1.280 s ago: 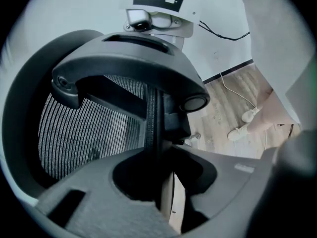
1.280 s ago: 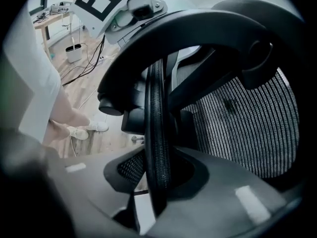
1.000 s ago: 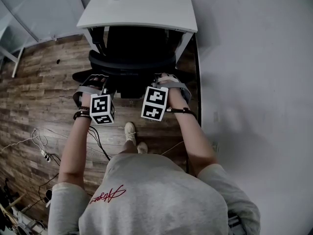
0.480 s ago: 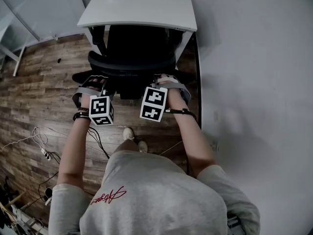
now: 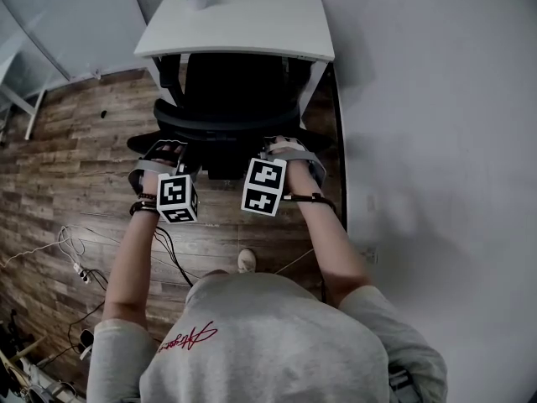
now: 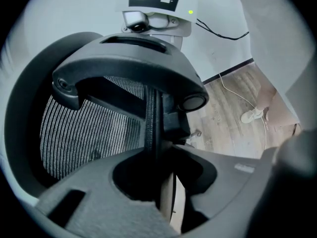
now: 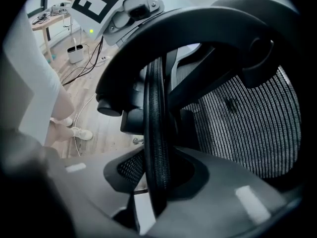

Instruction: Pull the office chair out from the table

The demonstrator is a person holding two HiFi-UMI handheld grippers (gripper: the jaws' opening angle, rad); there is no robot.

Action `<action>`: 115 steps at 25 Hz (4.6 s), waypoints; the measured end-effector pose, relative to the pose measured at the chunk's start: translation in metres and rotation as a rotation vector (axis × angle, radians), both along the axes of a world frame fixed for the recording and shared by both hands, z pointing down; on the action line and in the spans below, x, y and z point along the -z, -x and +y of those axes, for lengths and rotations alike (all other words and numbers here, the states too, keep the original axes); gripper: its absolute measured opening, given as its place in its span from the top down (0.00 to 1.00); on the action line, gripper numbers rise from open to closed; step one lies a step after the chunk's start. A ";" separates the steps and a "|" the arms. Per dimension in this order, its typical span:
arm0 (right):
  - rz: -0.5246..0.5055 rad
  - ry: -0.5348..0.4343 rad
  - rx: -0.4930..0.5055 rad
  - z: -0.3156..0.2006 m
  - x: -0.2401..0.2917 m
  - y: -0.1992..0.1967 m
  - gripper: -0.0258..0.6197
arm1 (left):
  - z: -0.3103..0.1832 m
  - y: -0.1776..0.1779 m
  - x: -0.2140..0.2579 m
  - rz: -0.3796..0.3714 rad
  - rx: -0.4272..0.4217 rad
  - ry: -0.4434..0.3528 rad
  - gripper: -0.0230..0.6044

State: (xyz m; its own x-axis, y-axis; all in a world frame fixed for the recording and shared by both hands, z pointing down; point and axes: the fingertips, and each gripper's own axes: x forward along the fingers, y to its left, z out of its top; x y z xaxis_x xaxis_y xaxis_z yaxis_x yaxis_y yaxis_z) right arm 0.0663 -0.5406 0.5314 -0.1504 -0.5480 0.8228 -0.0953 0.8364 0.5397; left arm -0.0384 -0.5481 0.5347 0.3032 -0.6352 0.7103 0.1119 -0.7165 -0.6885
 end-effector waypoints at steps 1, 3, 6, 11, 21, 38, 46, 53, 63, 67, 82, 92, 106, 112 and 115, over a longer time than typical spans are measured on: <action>0.000 -0.002 -0.002 0.000 0.000 0.001 0.79 | 0.000 0.001 0.000 0.000 -0.002 0.002 0.81; 0.000 -0.005 -0.004 0.001 -0.001 0.003 0.79 | 0.000 0.003 -0.002 -0.002 -0.002 0.005 0.81; 0.002 -0.002 -0.008 0.004 -0.001 0.005 0.79 | 0.003 0.006 -0.001 -0.001 -0.002 0.006 0.81; 0.002 0.001 -0.014 0.010 0.001 0.006 0.79 | 0.009 0.006 0.001 0.001 -0.012 0.000 0.81; 0.005 0.006 -0.021 0.026 0.000 0.012 0.80 | 0.022 0.013 0.000 -0.004 -0.018 0.001 0.82; 0.000 0.015 -0.031 0.058 0.000 0.014 0.79 | 0.054 0.015 -0.001 -0.006 -0.028 -0.008 0.82; 0.002 0.015 -0.039 0.074 -0.001 0.018 0.79 | 0.069 0.019 -0.001 -0.007 -0.036 -0.015 0.82; 0.001 0.017 -0.041 0.085 -0.001 0.021 0.79 | 0.080 0.022 0.000 -0.008 -0.037 -0.017 0.82; 0.003 0.013 -0.046 0.104 -0.001 0.024 0.79 | 0.099 0.024 -0.001 -0.001 -0.043 -0.011 0.82; 0.004 0.020 -0.052 0.106 -0.001 0.026 0.79 | 0.101 0.027 -0.001 -0.003 -0.042 -0.006 0.82; 0.003 0.019 -0.059 0.129 0.000 0.029 0.79 | 0.122 0.030 -0.002 -0.008 -0.052 -0.017 0.82; 0.003 0.017 -0.062 0.147 0.001 0.031 0.79 | 0.140 0.031 0.000 0.001 -0.056 -0.009 0.82; 0.002 0.011 -0.067 0.175 -0.001 0.032 0.79 | 0.167 0.032 -0.001 -0.003 -0.065 -0.021 0.82; 0.003 0.011 -0.069 0.188 -0.002 0.036 0.79 | 0.181 0.035 -0.002 0.005 -0.071 -0.013 0.82; 0.001 0.010 -0.067 0.195 -0.004 0.033 0.79 | 0.188 0.032 -0.003 0.002 -0.071 -0.020 0.82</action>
